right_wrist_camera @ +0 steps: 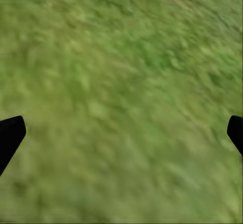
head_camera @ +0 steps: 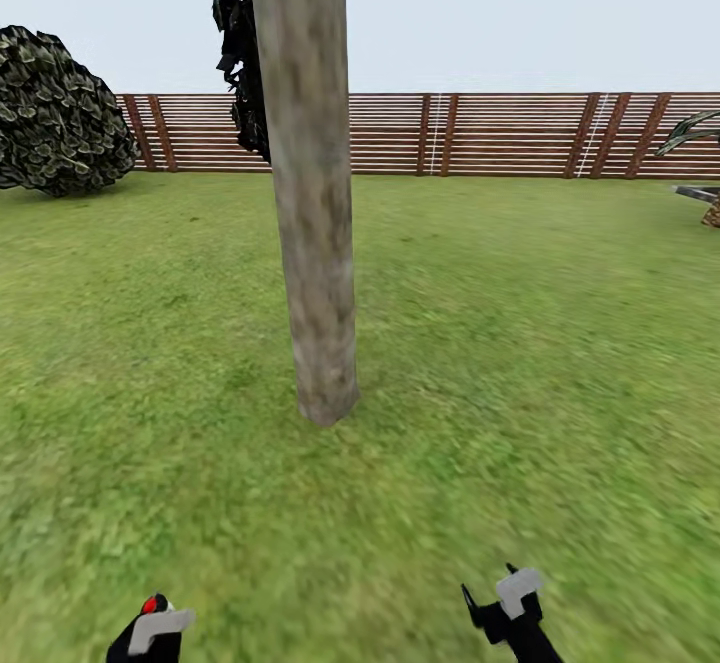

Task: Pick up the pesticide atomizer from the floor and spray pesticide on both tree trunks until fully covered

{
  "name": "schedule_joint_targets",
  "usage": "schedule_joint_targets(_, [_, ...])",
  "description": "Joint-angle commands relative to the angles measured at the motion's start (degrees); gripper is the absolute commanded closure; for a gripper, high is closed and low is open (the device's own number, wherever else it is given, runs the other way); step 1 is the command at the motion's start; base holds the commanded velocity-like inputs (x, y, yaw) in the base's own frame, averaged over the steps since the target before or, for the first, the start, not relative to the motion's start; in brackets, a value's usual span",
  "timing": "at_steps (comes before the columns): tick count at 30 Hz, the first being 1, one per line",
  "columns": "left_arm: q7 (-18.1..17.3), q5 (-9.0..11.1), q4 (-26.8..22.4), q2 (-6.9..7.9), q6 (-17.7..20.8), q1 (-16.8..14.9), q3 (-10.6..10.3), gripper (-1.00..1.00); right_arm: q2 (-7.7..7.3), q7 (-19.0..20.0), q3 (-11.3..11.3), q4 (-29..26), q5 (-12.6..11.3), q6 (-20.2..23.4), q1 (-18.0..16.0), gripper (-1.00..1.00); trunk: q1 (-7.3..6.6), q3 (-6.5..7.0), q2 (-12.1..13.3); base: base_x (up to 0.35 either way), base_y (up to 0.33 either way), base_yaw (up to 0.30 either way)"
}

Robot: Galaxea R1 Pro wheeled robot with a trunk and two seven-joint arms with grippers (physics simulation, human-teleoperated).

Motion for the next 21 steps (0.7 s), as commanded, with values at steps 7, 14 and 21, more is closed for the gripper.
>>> schedule_joint_targets(7, [-19.5,-7.2,-1.5,3.78,0.9,-4.5,-1.8,1.00,-0.05,5.1,5.0,-5.4,16.8,15.0,-0.8,-1.00,-0.01,-0.05,0.0,0.000,0.000,0.000])
schedule_joint_targets(14, [-45.3,-22.0,-1.8,5.20,11.3,-13.3,-1.9,1.00,-0.09,28.6,5.5,-11.8,23.2,19.3,-4.2,-1.00,-0.01,-0.05,0.0,0.000,0.000,0.000])
schedule_joint_targets(21, [-61.5,-34.9,-2.6,4.57,14.4,-17.2,-1.9,1.00,0.00,46.3,5.5,-20.2,23.4,19.8,-6.8,-1.00,-0.01,-0.05,0.0,0.000,0.000,0.000])
